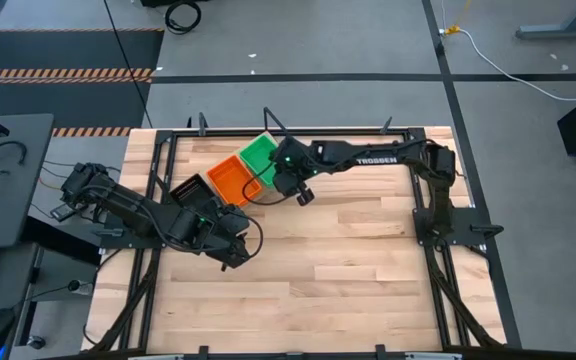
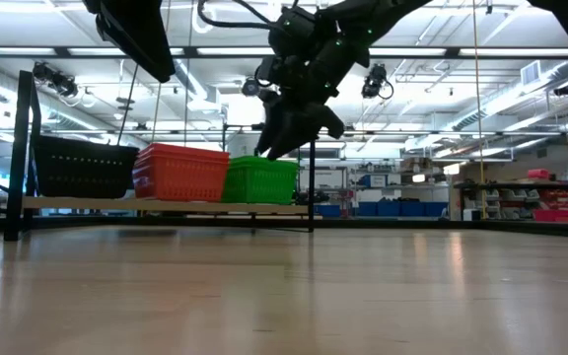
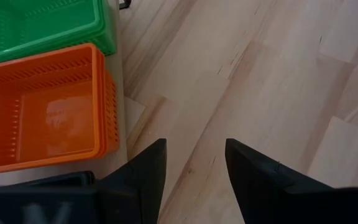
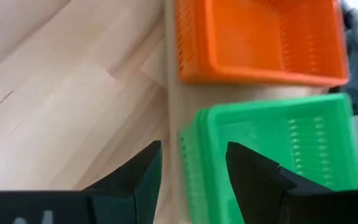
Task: Stack baskets on shelf by color
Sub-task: Return to Home Position
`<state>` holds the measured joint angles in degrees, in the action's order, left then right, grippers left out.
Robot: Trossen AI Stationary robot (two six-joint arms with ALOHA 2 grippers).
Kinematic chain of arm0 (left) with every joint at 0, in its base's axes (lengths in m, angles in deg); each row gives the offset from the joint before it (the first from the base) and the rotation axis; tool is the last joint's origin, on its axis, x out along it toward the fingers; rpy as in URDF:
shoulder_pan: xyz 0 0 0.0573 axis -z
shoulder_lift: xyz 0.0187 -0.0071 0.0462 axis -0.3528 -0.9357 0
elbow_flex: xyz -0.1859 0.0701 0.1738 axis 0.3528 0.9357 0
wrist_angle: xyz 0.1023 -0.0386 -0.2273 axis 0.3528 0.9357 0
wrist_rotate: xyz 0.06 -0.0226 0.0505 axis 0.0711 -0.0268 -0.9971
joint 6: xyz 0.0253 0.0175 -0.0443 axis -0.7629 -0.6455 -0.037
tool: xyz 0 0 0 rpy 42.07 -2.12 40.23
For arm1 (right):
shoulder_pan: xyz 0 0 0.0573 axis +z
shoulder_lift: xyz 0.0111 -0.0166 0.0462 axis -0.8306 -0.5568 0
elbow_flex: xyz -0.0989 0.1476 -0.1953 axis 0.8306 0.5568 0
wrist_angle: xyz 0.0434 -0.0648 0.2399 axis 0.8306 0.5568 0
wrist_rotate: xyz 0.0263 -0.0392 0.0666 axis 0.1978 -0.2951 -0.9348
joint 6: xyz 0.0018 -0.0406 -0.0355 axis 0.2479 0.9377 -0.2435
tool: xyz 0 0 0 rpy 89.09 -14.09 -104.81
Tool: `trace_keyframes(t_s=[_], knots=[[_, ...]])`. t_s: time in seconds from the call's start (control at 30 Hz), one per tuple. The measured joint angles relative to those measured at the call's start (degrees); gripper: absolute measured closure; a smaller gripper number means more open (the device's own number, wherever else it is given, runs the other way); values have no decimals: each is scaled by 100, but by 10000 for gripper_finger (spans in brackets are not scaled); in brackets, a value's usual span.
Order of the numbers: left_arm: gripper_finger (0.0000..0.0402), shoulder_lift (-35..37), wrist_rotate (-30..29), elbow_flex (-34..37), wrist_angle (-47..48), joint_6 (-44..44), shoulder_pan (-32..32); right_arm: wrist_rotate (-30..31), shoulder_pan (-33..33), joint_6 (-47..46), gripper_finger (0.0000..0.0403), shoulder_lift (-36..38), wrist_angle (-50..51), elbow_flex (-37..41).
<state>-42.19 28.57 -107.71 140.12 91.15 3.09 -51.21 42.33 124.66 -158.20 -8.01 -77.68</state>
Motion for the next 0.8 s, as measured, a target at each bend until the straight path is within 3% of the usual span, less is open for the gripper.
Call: trace_keyframes(t_s=[0.27, 0.8], knots=[[230, 0, 0, 0, -4, 14, 0, 17, 33, 9, 219, 0, -1109, 345], [230, 0, 0, 0, -4, -4, 0, 2, 24, -30, 219, -4, -2112, 713]])
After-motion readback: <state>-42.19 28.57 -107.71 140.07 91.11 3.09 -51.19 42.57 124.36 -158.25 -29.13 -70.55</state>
